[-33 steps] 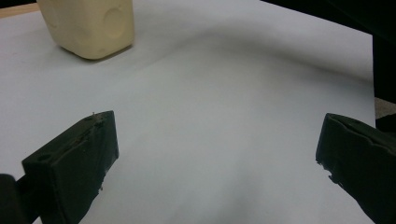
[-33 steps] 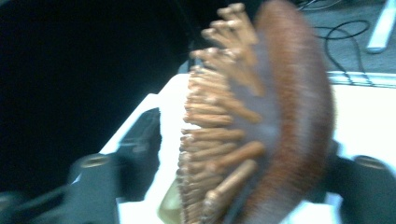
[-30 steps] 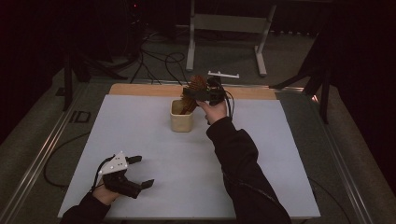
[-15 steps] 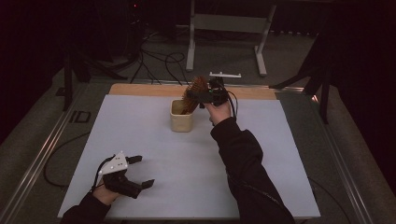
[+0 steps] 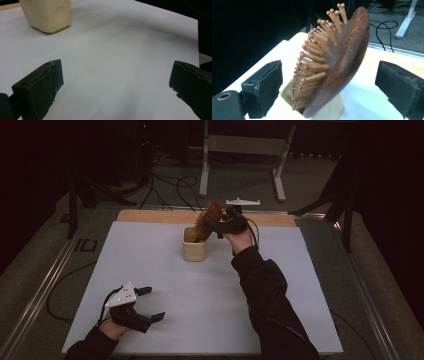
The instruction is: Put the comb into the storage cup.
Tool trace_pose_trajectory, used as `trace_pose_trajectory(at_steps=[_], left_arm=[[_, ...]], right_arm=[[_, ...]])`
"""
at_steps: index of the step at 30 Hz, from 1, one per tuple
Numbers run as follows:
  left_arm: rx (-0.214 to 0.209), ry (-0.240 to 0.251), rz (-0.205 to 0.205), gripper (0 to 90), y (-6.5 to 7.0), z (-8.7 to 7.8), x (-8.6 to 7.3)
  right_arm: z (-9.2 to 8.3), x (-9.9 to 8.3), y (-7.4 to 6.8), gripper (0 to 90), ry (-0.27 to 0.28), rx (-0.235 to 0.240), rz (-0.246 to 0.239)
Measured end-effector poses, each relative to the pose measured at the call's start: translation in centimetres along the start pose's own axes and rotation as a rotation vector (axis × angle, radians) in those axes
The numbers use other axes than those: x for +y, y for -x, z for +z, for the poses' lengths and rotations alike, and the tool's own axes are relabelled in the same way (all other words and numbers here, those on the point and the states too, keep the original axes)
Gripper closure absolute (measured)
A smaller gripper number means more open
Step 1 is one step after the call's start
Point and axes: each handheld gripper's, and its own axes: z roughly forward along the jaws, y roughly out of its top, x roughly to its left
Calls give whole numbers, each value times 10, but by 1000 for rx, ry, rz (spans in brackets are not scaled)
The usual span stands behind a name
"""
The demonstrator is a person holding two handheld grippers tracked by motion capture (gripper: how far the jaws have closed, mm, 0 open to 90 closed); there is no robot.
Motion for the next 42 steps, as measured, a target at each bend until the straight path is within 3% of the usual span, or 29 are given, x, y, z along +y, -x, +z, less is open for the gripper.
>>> trace_pose_trajectory(at_steps=[12, 20, 42], left_arm=[[9, -1, -1, 0, 1, -3, -2], [6, -2, -4, 0, 1, -3, -2], [5, 3, -2, 0, 2, -4, -2]], right_arm=[[-19, -8, 5, 76, 10, 7, -67], [-30, -19, 9, 77, 11, 28, -85], [-72, -78, 21, 77, -12, 77, -144]])
